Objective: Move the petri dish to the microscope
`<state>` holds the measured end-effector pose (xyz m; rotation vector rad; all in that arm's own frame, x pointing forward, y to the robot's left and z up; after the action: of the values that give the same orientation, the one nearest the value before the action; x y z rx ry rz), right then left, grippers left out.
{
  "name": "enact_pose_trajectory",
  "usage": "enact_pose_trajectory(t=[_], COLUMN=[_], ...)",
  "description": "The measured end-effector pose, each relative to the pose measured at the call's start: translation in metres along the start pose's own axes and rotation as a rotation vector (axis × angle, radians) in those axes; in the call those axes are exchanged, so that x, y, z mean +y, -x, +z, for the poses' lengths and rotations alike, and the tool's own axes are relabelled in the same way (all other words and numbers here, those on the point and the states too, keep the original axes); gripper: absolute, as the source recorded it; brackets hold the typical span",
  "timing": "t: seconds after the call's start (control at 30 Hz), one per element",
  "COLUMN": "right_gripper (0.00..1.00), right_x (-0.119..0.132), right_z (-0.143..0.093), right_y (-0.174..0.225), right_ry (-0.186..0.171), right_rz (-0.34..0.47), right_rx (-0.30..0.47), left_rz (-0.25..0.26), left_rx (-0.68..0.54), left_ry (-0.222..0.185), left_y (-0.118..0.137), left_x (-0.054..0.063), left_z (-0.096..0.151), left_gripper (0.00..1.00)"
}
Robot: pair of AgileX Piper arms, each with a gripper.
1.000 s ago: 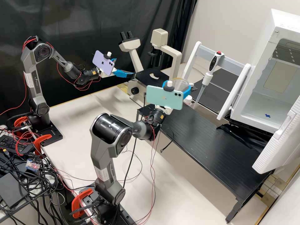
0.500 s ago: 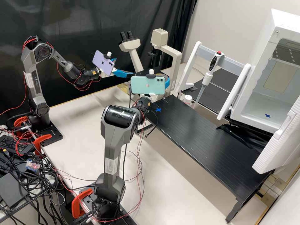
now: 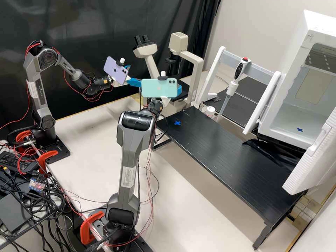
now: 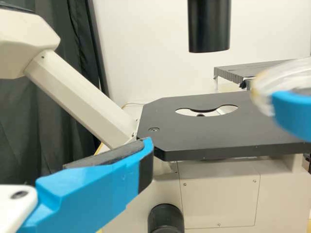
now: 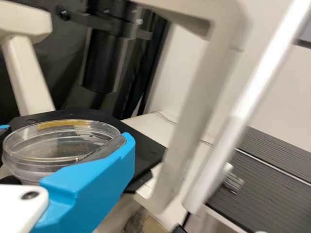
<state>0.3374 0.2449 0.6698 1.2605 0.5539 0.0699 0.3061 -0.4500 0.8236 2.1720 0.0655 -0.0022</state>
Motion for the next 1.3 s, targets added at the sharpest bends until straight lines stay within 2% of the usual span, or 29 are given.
enact_pose_trajectory(t=[0.03,0.2,0.3,0.47,0.6,0.7,0.93,1.07,1.1,1.27,1.3], right_gripper=[0.00,0.00,0.00,0.00,0.00,0.00,0.00,0.00,0.00,0.00,1.00], right_x=[-0.003,-0.009,-0.014,-0.015,-0.020,-0.024,-0.025,-0.026,-0.026,-0.021,-0.019], right_z=[-0.002,-0.002,-0.001,-0.002,-0.003,-0.004,-0.009,-0.007,-0.006,0.003,0.006], right_y=[-0.006,-0.024,-0.038,-0.051,-0.063,-0.071,-0.086,-0.093,-0.096,-0.103,-0.104], right_ry=[0.009,-0.001,-0.045,-0.069,-0.088,-0.120,-0.155,-0.157,-0.170,-0.155,-0.156], right_rz=[-0.012,-0.047,-0.057,-0.060,-0.103,-0.138,-0.190,-0.190,-0.187,-0.180,-0.178], right_rx=[-0.005,-0.036,-0.060,-0.071,-0.074,-0.072,-0.089,-0.122,-0.139,-0.189,-0.196], left_rz=[0.000,0.000,0.000,0.000,0.000,0.000,0.000,0.000,0.000,0.000,0.000], left_rx=[0.000,0.000,0.000,0.000,0.000,0.000,0.000,0.000,0.000,0.000,0.000], left_ry=[0.000,0.000,0.000,0.000,0.000,0.000,0.000,0.000,0.000,0.000,0.000], left_y=[0.000,0.000,0.000,0.000,0.000,0.000,0.000,0.000,0.000,0.000,0.000], left_x=[0.000,0.000,0.000,0.000,0.000,0.000,0.000,0.000,0.000,0.000,0.000], left_z=[0.000,0.000,0.000,0.000,0.000,0.000,0.000,0.000,0.000,0.000,0.000], left_gripper=[1.00,1.00,1.00,1.00,1.00,1.00,1.00,1.00,1.00,1.00,1.00])
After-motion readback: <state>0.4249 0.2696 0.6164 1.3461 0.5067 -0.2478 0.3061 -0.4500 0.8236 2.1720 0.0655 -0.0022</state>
